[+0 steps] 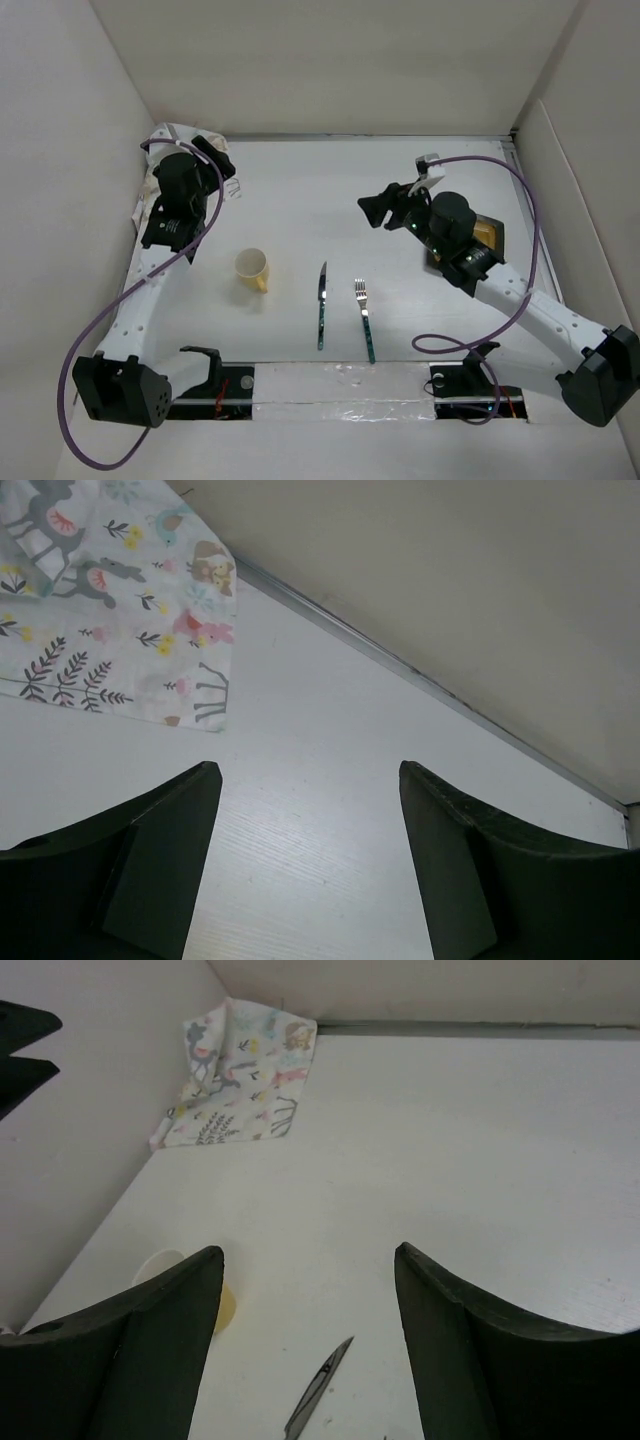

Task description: Set the dinner table for one person

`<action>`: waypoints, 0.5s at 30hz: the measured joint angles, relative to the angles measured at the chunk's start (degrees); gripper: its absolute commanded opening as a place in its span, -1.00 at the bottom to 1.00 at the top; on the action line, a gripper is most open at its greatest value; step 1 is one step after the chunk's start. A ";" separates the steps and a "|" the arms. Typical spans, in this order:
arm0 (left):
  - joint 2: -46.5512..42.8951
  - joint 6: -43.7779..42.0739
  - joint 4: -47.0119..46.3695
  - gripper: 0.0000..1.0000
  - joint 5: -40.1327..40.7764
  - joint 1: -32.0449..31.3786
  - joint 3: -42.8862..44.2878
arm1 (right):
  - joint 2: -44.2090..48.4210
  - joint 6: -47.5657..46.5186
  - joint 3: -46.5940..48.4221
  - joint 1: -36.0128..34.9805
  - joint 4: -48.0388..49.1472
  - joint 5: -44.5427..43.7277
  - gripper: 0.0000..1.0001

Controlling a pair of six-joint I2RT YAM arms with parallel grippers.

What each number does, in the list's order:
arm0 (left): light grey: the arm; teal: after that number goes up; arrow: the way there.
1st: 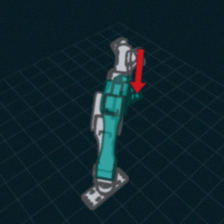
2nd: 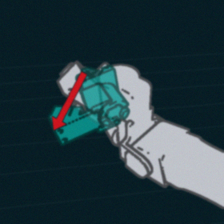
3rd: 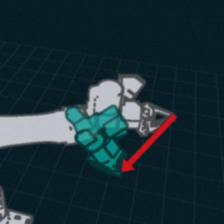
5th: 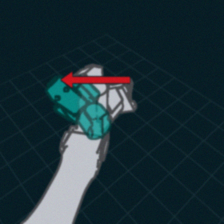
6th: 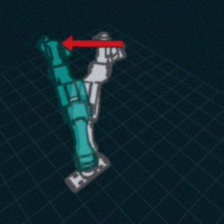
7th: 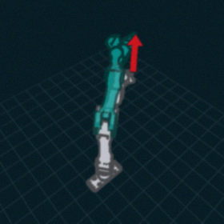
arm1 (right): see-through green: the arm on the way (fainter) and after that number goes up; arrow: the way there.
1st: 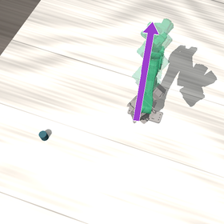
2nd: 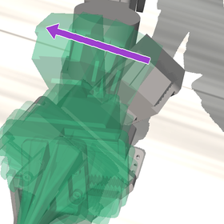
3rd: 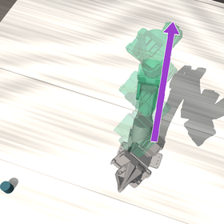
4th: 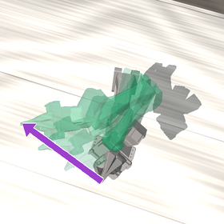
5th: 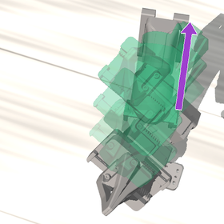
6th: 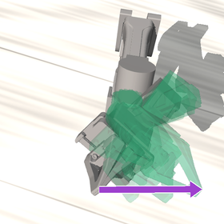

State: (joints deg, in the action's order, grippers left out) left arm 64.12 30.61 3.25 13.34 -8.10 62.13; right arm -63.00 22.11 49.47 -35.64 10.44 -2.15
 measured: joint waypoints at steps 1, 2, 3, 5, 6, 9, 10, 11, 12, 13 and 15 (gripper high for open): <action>0.24 0.00 -0.09 0.36 -0.13 0.00 0.00 | -0.17 0.11 0.00 -0.04 0.15 0.07 -0.31; 0.57 -0.02 -0.44 0.33 -0.26 0.00 0.00 | -0.39 -0.09 0.00 -0.04 0.28 0.22 -0.59; 1.01 -0.07 -0.90 0.19 -0.33 0.00 0.00 | -0.63 0.44 0.00 -0.04 0.46 0.35 -0.81; 2.78 -0.57 -1.70 -0.01 -0.52 0.00 0.39 | -1.16 0.61 -0.02 -0.04 0.57 0.76 -1.00; 4.15 -0.96 -1.70 -0.38 -0.52 0.00 1.11 | -1.40 0.92 -0.07 -0.04 0.72 0.92 -1.00; 10.38 -3.23 -1.97 -0.92 0.35 0.00 4.96 | -1.62 1.16 -0.26 -0.04 0.74 1.75 -1.00; 13.16 -4.72 -0.83 -0.92 0.83 0.00 7.15 | -1.62 1.16 -0.37 -0.04 0.90 1.92 -1.00; 16.11 -5.51 -0.39 -0.91 1.40 0.00 9.29 | -1.60 1.14 -0.55 -0.04 1.16 1.97 -1.00; 19.08 -6.58 0.22 -0.79 1.97 -0.02 11.72 | -1.60 1.14 -0.92 -0.04 1.66 2.03 -1.00; 22.08 -7.85 0.90 -0.66 2.38 -0.02 14.08 | -1.60 1.16 -1.25 -0.04 1.97 2.16 -1.00; 27.67 -10.12 2.29 -0.23 3.43 -0.02 18.08 | -1.70 1.20 -1.73 -0.04 1.97 2.19 -1.00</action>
State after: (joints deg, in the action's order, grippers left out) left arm 91.79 20.49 5.54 16.78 -8.12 80.20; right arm -64.71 23.31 47.75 -35.68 12.40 0.03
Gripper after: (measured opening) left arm 0.231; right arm 0.010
